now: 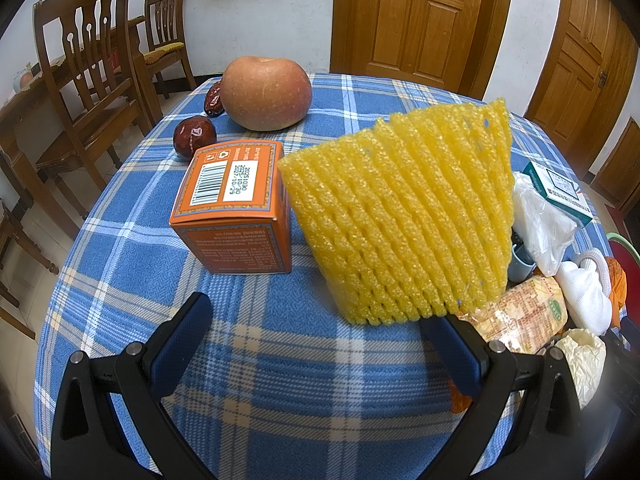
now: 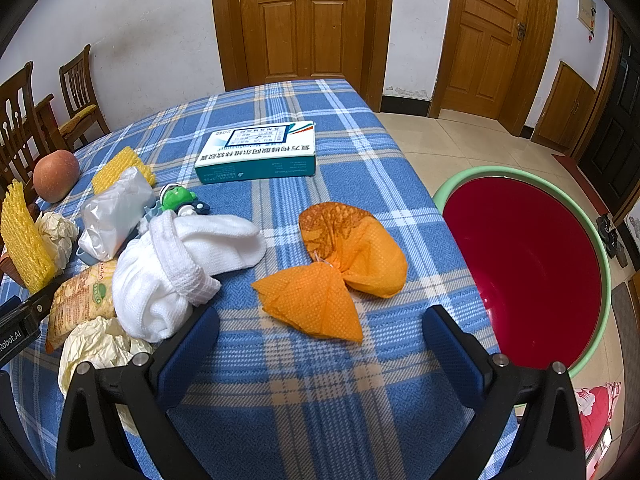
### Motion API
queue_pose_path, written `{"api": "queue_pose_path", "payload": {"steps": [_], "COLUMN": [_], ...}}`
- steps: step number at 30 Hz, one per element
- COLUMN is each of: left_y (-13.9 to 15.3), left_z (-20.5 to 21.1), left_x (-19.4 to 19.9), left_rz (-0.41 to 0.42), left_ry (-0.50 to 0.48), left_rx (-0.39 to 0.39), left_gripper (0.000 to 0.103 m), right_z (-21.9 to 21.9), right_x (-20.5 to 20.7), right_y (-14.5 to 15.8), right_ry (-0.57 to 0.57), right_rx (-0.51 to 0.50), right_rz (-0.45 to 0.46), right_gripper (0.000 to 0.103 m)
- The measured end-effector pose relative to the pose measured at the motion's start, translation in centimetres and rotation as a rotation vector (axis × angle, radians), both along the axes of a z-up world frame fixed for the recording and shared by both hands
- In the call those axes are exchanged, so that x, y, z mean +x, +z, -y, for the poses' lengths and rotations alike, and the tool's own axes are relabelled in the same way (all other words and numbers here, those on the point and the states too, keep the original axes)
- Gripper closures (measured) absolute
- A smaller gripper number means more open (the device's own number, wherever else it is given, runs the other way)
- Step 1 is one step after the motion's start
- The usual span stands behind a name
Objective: Collect trash
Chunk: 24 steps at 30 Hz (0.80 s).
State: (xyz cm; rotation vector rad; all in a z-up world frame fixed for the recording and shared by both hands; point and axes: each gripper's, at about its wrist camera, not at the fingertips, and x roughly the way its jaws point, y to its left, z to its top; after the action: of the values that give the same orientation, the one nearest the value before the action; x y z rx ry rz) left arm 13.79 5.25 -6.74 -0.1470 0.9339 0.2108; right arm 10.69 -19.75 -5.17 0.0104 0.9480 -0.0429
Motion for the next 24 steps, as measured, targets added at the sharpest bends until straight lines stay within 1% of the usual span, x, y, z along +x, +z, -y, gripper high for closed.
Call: {"api": "queue_pose_path", "payload": {"steps": [24], "left_y": [0.00], "left_z": [-0.01], "left_x": [-0.03], "left_rz": [0.000], "left_ry": [0.000], "left_rx": [0.000], "left_gripper": [0.001], "right_z": [0.01], "right_x": [0.00], "right_y": [0.00], "right_ry": [0.000], "right_rx": [0.000], "right_rz": [0.000], "right_gripper": [0.000]}}
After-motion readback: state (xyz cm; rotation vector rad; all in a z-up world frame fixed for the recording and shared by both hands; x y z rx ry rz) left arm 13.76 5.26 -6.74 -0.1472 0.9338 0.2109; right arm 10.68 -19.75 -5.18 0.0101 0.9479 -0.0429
